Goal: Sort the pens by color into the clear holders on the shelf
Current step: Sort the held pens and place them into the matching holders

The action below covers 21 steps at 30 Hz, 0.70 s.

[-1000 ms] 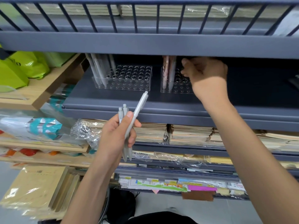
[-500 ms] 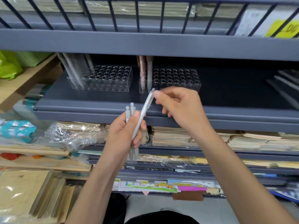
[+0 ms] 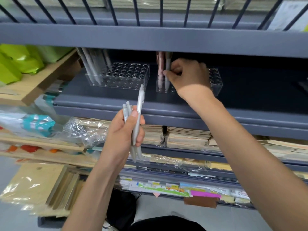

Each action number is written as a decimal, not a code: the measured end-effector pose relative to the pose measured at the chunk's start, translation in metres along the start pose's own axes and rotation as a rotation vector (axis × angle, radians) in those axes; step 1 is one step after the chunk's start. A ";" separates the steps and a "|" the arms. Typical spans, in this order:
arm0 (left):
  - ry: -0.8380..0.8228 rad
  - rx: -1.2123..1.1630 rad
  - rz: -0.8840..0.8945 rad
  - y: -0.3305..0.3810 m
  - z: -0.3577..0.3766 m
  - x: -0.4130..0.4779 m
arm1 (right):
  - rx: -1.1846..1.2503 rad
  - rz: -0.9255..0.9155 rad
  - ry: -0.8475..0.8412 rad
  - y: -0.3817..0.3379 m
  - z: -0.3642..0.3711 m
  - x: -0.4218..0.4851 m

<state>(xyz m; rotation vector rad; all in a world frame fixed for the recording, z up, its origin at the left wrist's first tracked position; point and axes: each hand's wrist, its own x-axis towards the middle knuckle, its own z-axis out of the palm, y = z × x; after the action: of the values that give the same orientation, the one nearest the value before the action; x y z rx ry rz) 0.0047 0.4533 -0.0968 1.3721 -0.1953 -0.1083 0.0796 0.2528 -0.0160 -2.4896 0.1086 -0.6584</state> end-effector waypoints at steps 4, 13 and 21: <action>-0.002 -0.009 0.001 0.000 -0.012 -0.003 | -0.178 -0.057 0.010 -0.002 0.000 -0.002; -0.007 -0.014 -0.011 0.003 -0.041 -0.007 | -0.322 0.017 -0.026 -0.015 -0.004 -0.002; -0.015 -0.042 -0.024 0.008 -0.058 -0.009 | -0.065 0.162 0.069 -0.012 -0.001 -0.008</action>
<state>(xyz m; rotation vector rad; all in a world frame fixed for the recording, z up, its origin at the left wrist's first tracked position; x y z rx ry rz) 0.0069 0.5121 -0.1000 1.3319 -0.1877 -0.1423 0.0714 0.2635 -0.0120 -2.4872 0.3594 -0.6817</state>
